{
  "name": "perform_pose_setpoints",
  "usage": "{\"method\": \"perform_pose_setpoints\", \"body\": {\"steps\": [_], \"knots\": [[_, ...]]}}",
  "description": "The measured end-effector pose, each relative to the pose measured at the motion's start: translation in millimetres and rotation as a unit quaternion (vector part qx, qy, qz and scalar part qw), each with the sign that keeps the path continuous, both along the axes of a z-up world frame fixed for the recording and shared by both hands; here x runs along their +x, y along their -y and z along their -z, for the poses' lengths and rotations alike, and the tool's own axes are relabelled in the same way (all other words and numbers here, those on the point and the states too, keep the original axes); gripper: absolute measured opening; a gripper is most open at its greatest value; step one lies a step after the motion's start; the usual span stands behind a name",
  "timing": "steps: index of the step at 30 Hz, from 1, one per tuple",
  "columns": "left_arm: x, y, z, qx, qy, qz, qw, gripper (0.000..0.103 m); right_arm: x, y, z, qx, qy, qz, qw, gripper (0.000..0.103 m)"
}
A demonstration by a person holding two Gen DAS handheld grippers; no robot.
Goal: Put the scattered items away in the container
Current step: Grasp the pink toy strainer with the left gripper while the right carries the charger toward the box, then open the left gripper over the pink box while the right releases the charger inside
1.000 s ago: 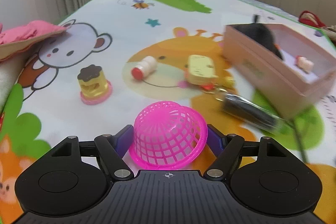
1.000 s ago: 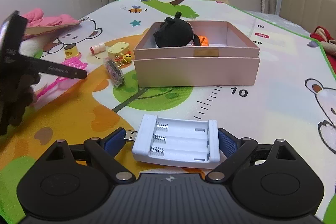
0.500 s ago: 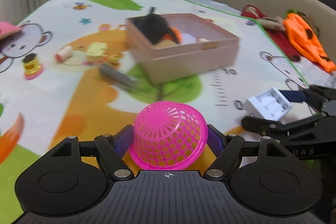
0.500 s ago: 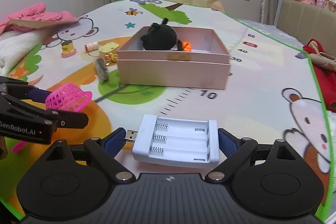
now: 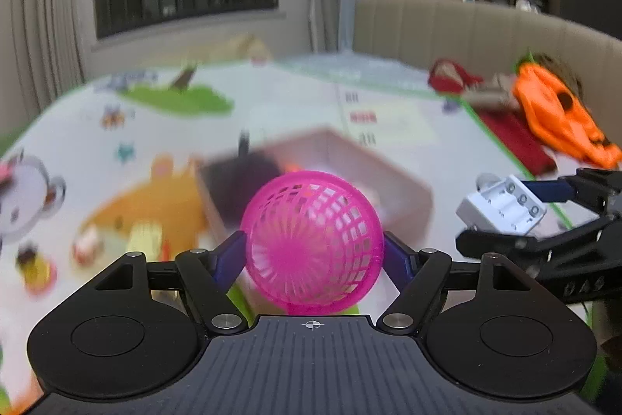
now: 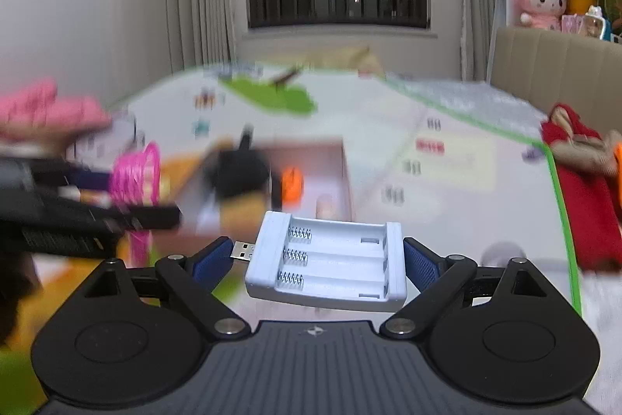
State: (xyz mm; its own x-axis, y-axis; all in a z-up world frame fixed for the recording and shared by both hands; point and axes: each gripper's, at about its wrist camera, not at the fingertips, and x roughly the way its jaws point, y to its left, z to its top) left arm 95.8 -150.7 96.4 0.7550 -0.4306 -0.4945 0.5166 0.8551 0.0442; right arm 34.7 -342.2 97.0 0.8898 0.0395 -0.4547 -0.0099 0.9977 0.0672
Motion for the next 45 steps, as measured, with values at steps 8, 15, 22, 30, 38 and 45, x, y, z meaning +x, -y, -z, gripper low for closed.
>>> {"method": "perform_pose_setpoints", "body": {"steps": [8, 15, 22, 30, 38, 45], "knots": [[76.2, 31.0, 4.2, 0.012, 0.040, 0.016, 0.9990, 0.079, 106.5, 21.7, -29.3, 0.077, 0.007, 0.027, 0.997, 0.092], [73.8, -11.4, 16.9, 0.000, 0.012, 0.005, 0.9999, 0.097, 146.4, 16.0, -9.4, 0.106, -0.032, 0.016, 0.994, 0.097], [18.7, -85.3, 41.7, 0.021, -0.019, -0.036, 0.9989, 0.099, 138.3, -10.1, -2.4, 0.077, -0.052, 0.010, 0.996, 0.096], [-2.8, -144.0, 67.2, 0.011, -0.070, -0.123, 0.9898, 0.099, 127.9, -89.7, -9.4, 0.009, -0.051, -0.055, 0.997, 0.096], [-22.6, -174.4, 69.5, -0.039, -0.085, -0.146, 0.9848, 0.100, 69.5, -174.8, 13.3, -0.157, -0.019, -0.165, 0.973, 0.090], [-43.3, -167.3, 65.0, -0.063, -0.087, -0.115, 0.9875, 0.100, 85.8, -189.9, 30.0, -0.305, 0.005, -0.119, 0.945, 0.058]]}}
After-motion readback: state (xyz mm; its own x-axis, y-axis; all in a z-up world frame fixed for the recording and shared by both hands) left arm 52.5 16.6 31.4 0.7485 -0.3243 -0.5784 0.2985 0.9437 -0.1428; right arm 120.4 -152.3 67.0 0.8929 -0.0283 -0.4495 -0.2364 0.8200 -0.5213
